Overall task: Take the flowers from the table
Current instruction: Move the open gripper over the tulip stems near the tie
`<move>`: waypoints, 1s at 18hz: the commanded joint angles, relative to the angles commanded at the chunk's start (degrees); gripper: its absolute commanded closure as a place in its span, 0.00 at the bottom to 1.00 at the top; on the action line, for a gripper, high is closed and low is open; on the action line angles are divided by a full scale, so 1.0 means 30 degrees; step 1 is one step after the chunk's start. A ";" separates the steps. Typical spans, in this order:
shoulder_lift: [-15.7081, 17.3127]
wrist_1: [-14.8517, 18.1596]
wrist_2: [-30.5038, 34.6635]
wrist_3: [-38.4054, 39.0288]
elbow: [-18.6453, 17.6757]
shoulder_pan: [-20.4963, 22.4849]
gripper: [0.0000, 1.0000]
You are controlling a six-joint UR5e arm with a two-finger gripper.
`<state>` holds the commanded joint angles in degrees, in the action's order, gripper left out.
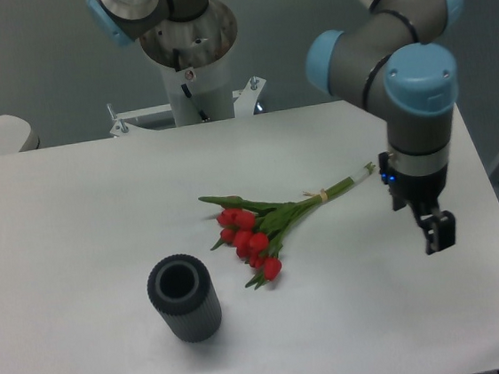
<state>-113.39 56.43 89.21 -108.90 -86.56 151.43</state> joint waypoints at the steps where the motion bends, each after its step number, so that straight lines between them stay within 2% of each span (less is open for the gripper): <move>1: 0.0234 -0.0118 -0.0029 0.0029 -0.0468 0.0001 0.00; 6: 0.1319 -0.0091 0.0088 0.1842 -0.1935 0.0001 0.00; 11: 0.2431 -0.0208 -0.0117 0.4538 -0.4541 -0.0117 0.00; 14: 0.2697 0.0201 -0.0117 0.5038 -0.5305 -0.0175 0.00; 18: 0.2638 0.1432 -0.0204 0.5800 -0.5598 -0.0234 0.00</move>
<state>-105.47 60.73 88.60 -91.50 -103.35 150.73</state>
